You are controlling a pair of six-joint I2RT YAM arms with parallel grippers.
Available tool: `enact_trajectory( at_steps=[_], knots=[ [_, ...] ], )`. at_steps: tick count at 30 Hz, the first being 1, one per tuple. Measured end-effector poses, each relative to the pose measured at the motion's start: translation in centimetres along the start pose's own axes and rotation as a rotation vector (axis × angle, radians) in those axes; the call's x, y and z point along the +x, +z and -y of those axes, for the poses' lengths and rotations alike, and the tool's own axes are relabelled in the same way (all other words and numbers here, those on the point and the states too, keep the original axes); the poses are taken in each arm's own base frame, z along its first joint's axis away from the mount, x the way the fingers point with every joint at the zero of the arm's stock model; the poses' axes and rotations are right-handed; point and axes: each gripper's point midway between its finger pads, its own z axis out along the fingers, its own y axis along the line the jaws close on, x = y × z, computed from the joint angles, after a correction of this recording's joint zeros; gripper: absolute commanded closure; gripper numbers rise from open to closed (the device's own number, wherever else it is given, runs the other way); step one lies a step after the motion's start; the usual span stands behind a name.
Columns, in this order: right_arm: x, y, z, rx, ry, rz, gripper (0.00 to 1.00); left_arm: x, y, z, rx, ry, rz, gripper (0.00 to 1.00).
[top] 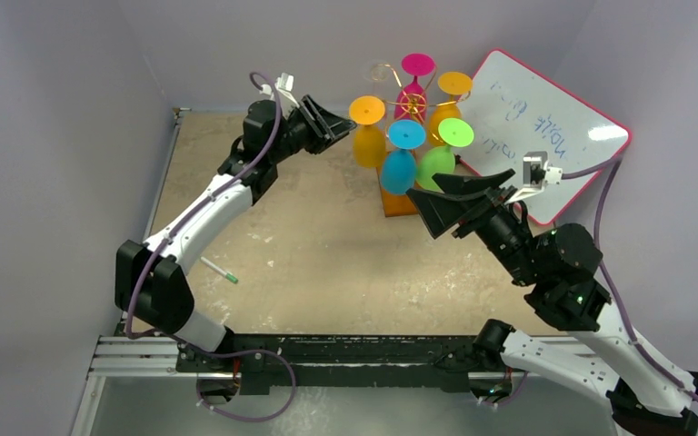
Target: Place the wine glass upside down on the wine glass rack
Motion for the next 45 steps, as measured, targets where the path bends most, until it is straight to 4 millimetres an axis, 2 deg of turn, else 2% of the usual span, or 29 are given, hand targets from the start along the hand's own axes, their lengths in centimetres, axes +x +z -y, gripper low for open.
enact_trajectory(
  at_steps=[5,9,15,20,28,33,36,42,45],
  knots=[
    [0.7,0.0,0.7,0.026,-0.033,-0.025,0.0,0.2,-1.1,-1.2,-0.084,0.065,-0.009,0.49],
    [2.1,0.0,2.2,0.081,-0.074,-0.077,0.0,0.4,-2.5,-2.2,-0.154,0.125,-0.023,0.35],
    [3.9,-0.7,4.9,0.199,-0.122,-0.147,0.0,0.2,-5.5,-2.8,-0.249,0.223,-0.02,0.29],
    [4.5,-1.5,6.4,0.27,-0.143,-0.172,0.0,-0.5,-8.8,-2.6,-0.317,0.304,0.012,0.28],
    [5.1,-2.6,7.8,0.33,-0.156,-0.205,0.0,-1.3,-16.2,-1.1,-0.367,0.423,0.102,0.23],
    [4.0,-3.2,7.8,0.351,-0.155,-0.186,0.0,-2.0,-20.3,0.4,-0.371,0.465,0.18,0.22],
    [2.1,-3.2,7.1,0.35,-0.149,-0.142,0.0,-2.5,-22.3,1.0,-0.377,0.486,0.227,0.21],
    [-1.8,-3.8,6.5,0.389,-0.14,-0.053,0.0,-2.8,-24.5,1.6,-0.382,0.498,0.276,0.21],
    [-2.2,-3.9,6.9,0.427,-0.128,-0.042,0.0,-2.8,-25.2,1.5,-0.376,0.5,0.296,0.21]
  ],
)
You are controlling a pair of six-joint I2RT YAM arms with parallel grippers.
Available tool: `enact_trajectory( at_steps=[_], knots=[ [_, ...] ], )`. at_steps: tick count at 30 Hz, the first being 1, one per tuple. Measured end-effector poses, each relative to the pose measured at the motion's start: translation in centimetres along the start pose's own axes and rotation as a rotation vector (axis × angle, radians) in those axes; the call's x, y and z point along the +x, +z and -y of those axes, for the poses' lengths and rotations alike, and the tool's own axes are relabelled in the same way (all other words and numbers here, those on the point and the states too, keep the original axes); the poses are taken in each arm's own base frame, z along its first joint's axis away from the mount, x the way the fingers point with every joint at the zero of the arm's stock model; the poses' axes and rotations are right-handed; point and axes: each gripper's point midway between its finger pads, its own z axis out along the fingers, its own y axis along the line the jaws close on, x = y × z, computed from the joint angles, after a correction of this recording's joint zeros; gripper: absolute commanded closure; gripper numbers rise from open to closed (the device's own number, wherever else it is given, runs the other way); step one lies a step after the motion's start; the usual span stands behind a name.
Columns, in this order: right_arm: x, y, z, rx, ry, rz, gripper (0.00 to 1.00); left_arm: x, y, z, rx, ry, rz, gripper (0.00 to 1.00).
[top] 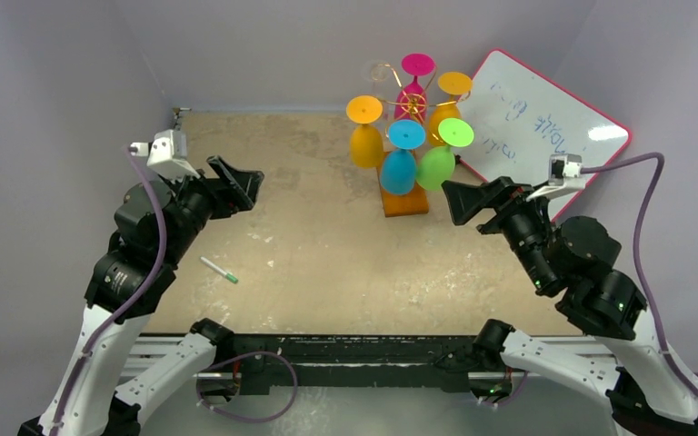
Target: Place the wine glass upside down on the wine glass rack
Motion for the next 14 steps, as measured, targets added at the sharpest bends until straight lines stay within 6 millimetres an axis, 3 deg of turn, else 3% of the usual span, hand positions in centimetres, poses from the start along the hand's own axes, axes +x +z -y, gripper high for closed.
enact_trajectory(
  at_steps=[14],
  knots=[
    [1.9,0.5,0.9,0.051,0.012,-0.046,0.0,1.9,0.4,-2.4,-0.073,0.017,0.001,0.23]
  ],
)
